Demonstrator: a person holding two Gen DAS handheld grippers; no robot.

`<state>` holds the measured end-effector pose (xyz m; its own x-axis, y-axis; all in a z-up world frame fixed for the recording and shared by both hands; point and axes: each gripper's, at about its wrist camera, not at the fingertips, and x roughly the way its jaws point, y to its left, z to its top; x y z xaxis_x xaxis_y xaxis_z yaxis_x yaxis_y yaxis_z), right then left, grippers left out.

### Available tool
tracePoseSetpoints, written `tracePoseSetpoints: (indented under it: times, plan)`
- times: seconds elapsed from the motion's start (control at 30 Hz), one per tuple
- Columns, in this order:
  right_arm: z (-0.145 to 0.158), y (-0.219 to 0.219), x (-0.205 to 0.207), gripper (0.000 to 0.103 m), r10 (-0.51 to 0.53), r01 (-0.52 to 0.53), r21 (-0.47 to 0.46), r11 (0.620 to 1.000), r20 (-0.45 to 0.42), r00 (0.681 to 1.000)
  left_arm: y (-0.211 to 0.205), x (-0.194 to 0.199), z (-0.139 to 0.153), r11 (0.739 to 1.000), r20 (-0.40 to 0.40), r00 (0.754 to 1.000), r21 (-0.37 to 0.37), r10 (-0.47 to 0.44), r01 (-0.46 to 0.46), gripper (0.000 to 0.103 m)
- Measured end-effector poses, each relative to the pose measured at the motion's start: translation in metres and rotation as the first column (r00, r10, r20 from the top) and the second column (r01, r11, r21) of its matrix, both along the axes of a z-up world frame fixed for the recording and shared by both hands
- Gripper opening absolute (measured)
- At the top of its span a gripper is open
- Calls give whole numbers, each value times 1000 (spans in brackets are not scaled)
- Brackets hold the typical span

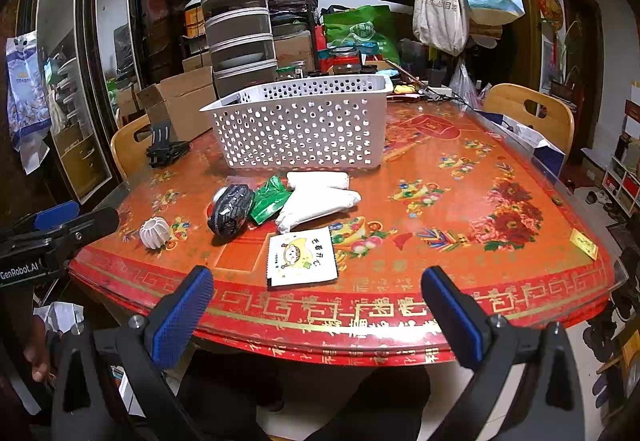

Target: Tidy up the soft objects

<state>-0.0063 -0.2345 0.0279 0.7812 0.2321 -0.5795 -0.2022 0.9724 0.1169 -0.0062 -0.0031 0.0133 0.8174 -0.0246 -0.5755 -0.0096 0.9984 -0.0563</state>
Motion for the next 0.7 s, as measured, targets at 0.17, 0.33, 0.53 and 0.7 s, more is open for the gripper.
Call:
tracePoseSetpoints:
  times: [0.17, 0.33, 0.53, 0.7]
  plan:
    - [0, 1, -1, 103, 2, -2, -1, 1000, -2, 1000, 0, 1, 0, 1000, 0, 1000, -1, 0, 0, 103]
    - [-3, 2, -1, 103, 4, -4, -2, 1000, -4, 1000, 0, 0, 0, 1000, 0, 1000, -1, -1, 1, 103]
    - [-3, 2, 0, 103, 3, -3, -2, 1000, -5, 1000, -3, 0, -2, 1000, -3, 1000, -7, -5, 5, 103]
    - [-3, 2, 0, 103, 3, -3, -4, 1000, -7, 1000, -2, 0, -2, 1000, -2, 1000, -15, -6, 6, 103]
